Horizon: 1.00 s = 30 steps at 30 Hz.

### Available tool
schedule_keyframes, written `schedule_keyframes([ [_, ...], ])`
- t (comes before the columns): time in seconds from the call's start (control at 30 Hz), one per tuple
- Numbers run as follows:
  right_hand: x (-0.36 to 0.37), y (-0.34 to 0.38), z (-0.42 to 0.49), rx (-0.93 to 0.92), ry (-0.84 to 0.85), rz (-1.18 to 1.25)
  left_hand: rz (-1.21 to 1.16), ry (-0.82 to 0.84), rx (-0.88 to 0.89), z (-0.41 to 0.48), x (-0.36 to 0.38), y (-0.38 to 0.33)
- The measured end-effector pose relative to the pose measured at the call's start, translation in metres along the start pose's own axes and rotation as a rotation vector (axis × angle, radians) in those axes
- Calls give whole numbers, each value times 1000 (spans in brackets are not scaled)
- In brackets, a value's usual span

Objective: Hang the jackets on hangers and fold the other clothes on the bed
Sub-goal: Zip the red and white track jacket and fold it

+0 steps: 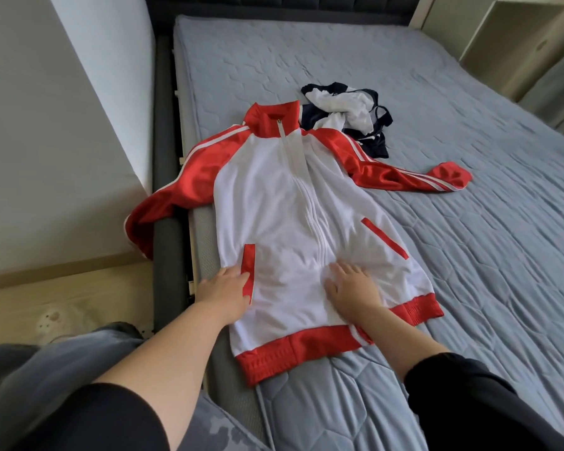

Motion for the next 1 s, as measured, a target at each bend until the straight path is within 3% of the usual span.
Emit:
schedule_keyframes([
  [0.07, -12, 12, 15, 81, -238, 127, -208, -171, -116, 5, -12, 4],
  [0.13, -18, 19, 34, 92, -356, 192, -452, -295, -297, 11, -18, 11],
  [0.17, -20, 23, 42, 57, -344, 186, -540, -320, -369, 14, -19, 15],
  [0.33, 5, 25, 61, -70, 111, 25, -1020, -282, -511, 33, -18, 23],
  [0.53, 7, 1, 66, 340, -52, 99, -1166, -232, -510, 48, -18, 33],
  [0.67, 2, 25, 76, 440, -88, 163, -1210, -259, -555, 52, -17, 39],
  [0.8, -8, 75, 101, 249, -164, 218, -1413, -289, -612, 66, -25, 46],
  [1.0, -9, 148, 160, 25, -57, 148, -2157, -292, -574, 95, -48, 69],
])
Point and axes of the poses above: each hand's wrist, its own z-axis towards the middle knuckle, its own x-axis out of the palm, y = z × x, the point moved 1 cm from there along z, towards the middle knuckle, and after that the axes turned 6 degrees about z, right-handed, at the moved point
